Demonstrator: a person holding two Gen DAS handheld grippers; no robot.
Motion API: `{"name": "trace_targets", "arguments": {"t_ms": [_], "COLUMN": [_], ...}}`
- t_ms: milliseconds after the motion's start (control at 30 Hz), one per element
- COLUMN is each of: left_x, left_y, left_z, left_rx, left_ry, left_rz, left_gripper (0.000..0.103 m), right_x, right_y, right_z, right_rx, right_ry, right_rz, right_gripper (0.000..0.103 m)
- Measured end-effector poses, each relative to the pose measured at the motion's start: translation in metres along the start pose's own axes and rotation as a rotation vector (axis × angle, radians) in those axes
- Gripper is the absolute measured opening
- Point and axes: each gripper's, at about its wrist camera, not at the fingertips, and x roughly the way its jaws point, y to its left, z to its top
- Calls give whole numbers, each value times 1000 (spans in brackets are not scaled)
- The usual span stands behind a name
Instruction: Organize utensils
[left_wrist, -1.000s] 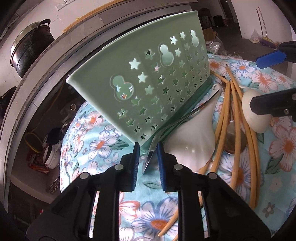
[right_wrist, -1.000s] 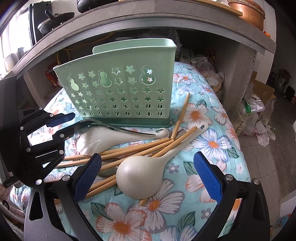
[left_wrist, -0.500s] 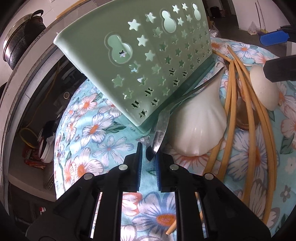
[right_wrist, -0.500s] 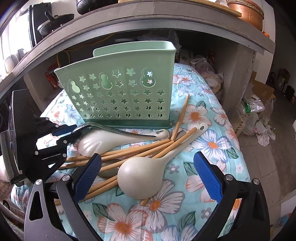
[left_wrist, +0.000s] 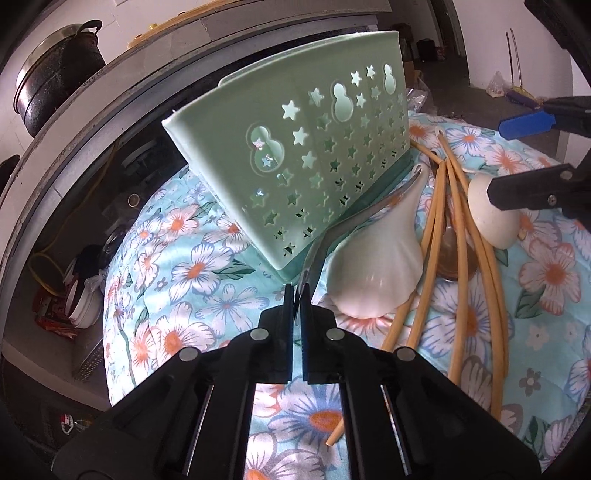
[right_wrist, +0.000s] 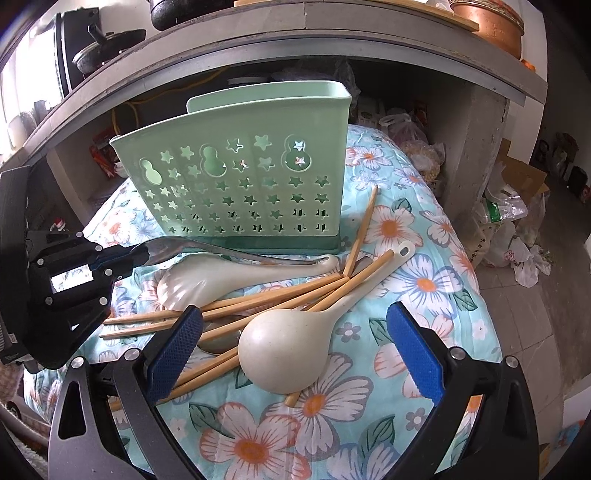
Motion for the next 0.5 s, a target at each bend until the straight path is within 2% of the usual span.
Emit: {"name": "trace_targets", "arguments": {"t_ms": [267, 500], "left_x": [-11, -5], "left_y": [17, 13], "left_z": [10, 4], "left_rx": [-129, -159], "left_ry": [-60, -22], "left_rz": [-94, -127], "left_gripper": [1, 1], "right_x": [-3, -5], "right_y": [-3, -6], "right_z": [-3, -4], "right_rx": [15, 26], "right_ry": [-6, -8], "right_rz": [1, 0], "right_gripper": [97, 97]}}
